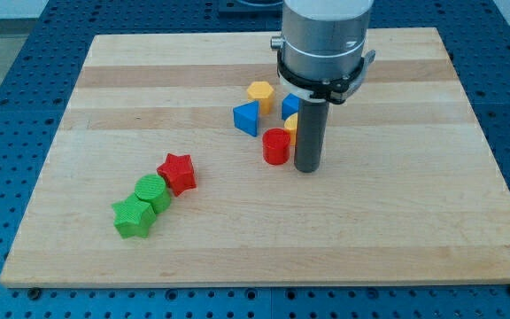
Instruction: Push the yellow hexagon towards the group of black
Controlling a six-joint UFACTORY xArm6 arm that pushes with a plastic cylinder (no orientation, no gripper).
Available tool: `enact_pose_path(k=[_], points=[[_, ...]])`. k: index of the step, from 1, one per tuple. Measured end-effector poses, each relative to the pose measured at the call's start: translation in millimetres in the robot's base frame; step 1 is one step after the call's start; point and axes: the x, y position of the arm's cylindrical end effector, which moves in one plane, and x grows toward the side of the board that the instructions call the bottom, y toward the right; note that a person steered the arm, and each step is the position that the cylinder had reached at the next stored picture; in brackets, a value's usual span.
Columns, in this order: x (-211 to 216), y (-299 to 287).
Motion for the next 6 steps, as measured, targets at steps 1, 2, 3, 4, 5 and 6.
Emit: enact_pose_path(k=[1,2,3,4,5,6], points=[[-6.8,0.0],[-6.8,-0.1],[-6.8,-9.2],[-6.8,-27.8],[-7.7,-33.0],[-10.7,-33.0]])
